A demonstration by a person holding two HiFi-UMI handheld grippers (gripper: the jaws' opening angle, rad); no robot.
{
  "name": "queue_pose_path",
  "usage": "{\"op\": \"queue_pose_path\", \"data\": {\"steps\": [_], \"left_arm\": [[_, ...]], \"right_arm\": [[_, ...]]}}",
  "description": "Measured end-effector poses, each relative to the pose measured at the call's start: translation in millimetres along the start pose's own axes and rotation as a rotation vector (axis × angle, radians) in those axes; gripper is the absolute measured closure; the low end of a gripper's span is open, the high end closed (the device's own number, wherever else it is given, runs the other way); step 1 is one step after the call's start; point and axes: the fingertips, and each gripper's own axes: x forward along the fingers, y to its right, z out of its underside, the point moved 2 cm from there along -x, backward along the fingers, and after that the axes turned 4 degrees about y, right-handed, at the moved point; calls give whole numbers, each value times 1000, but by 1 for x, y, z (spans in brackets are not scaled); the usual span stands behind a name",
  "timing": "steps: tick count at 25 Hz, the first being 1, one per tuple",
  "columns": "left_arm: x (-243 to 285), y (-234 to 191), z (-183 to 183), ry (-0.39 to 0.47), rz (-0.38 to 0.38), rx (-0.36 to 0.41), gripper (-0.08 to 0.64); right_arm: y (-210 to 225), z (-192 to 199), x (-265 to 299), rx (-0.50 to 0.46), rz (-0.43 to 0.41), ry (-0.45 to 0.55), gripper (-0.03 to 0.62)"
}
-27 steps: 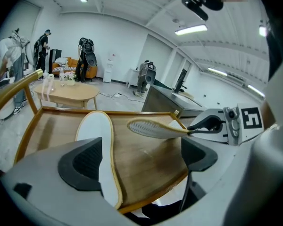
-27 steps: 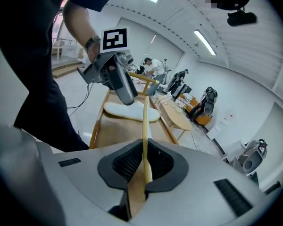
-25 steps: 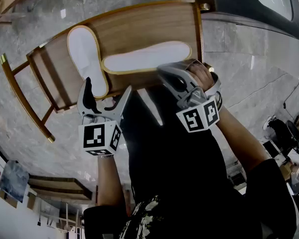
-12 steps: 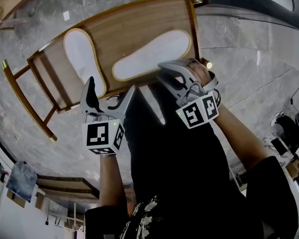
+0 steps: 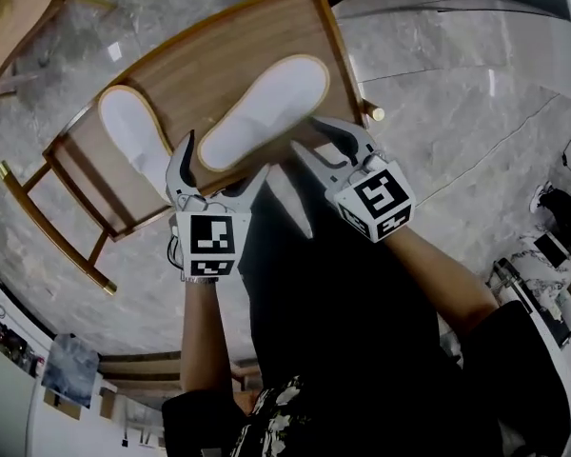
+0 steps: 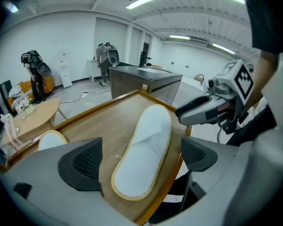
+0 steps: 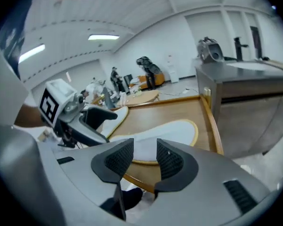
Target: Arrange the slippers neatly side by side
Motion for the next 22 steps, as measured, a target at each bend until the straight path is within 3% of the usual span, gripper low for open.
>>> {"op": "queue_pose_path", "data": {"steps": [5, 7, 10, 14, 19, 22], "left_arm": [[24, 4, 8, -71, 140, 23, 78], [32, 8, 14, -111, 219, 8, 78], [42, 13, 27, -195, 287, 47, 80], [46, 19, 39, -265, 342, 50, 80], [45, 20, 36, -236, 354, -51, 81], [43, 22, 35, -227, 359, -79, 81]], "right_arm": [[10, 12, 10, 311, 55, -16, 465], [8, 13, 19, 398, 45, -22, 465], [2, 14, 31, 498, 12, -37, 465], [9, 18, 38, 549, 44, -54, 476], [23, 21, 46, 617, 87, -81, 506], [22, 17, 54, 602, 86, -104, 507]]}}
